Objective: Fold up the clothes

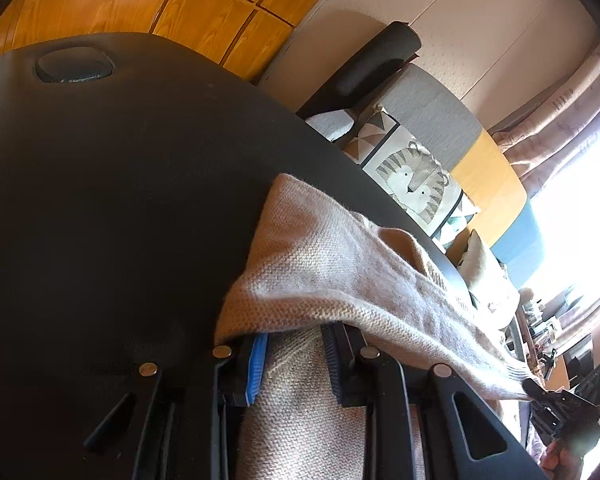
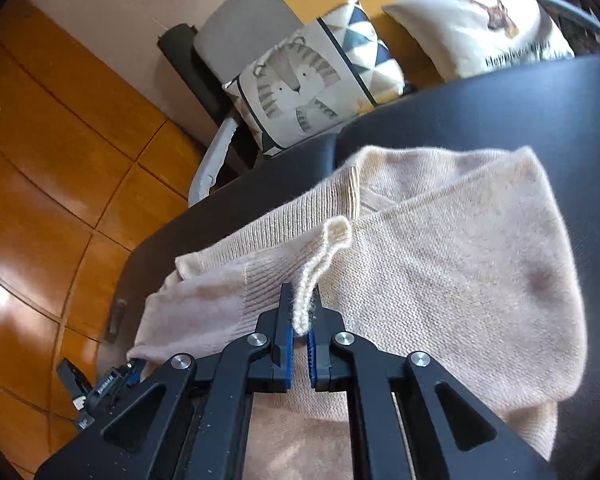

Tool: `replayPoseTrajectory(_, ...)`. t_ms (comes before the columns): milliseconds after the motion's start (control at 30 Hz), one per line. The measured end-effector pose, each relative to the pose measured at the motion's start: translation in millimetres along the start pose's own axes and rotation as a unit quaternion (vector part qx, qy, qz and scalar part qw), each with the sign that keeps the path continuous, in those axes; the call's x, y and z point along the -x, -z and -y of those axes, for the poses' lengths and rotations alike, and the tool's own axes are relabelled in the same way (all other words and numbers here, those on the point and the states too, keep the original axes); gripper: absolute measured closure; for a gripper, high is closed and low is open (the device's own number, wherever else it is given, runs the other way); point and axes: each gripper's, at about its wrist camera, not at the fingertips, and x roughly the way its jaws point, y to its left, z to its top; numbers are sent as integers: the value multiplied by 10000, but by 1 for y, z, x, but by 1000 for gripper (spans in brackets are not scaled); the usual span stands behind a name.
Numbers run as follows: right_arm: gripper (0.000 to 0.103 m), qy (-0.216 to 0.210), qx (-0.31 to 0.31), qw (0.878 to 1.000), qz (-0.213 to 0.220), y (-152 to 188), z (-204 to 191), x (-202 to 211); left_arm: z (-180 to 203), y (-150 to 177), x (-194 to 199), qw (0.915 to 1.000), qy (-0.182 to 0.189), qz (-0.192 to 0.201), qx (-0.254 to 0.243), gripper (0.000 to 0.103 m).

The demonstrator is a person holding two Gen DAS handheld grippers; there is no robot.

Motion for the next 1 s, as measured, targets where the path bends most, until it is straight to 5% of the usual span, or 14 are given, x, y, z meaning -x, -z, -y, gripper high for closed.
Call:
replayPoseTrajectory(133,98,297,-161,9994,-56,8,14,-10,-1,-1,0,10000,27,0,6,78)
replayPoseTrajectory(500,92,276,-221,9993,-105,12,23,-17,-7,-2,0,9997,146,14,170,78)
replayPoseTrajectory(567,89,397,-427,9983,-24,12,27,-6,-8,-2,1,9997,129,55,202,78)
replayPoseTrajectory(633,88,782,-446,9945,533,14,24,16,-8,-1,2,9997,108,77,211,78)
replayPoseTrajectory(767,88,518,563,9914,1064,8,-16,35,-11,-2,2,9993,157,129,312,78)
replayPoseTrajectory(1000,88,1200,1587,9799,135,7,-52,-25,-20,-4,2,9979,294,192,546,78)
